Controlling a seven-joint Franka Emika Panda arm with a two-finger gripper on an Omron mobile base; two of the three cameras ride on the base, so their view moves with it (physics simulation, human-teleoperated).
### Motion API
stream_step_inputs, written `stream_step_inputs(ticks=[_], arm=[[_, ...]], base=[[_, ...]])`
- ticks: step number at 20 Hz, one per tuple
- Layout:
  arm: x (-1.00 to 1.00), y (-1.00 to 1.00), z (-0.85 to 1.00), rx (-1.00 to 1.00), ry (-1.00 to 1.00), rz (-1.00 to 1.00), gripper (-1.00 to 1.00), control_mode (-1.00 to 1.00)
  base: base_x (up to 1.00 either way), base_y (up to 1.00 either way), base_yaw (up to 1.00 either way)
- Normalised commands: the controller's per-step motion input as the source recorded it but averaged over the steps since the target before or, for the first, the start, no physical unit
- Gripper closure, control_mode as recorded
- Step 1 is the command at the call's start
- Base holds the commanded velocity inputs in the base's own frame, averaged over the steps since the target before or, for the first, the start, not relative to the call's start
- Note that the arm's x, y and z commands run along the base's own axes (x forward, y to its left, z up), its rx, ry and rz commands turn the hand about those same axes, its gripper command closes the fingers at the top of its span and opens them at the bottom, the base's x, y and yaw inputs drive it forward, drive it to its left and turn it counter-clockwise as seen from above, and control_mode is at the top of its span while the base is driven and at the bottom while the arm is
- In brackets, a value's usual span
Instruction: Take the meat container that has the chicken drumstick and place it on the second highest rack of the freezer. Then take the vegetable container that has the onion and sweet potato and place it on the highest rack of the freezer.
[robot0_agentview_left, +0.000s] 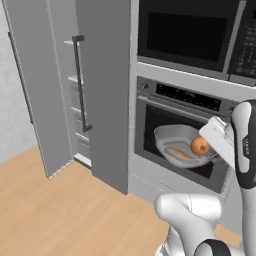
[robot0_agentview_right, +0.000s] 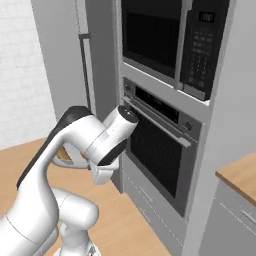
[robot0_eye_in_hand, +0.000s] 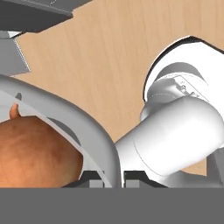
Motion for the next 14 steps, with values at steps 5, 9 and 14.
stream_step_inputs(ticks=[5, 9, 14], arm=[[0.0, 0.0, 0.0, 0.0, 0.0, 0.0, 1.0, 1.0], [0.0, 0.0, 0.0, 0.0, 0.0, 0.0, 1.0, 1.0], [0.0, 0.0, 0.0, 0.0, 0.0, 0.0, 1.0, 1.0]], base=[[0.99, 1.0, 0.02], [0.92, 1.0, 0.0], [0.55, 0.94, -0.02]])
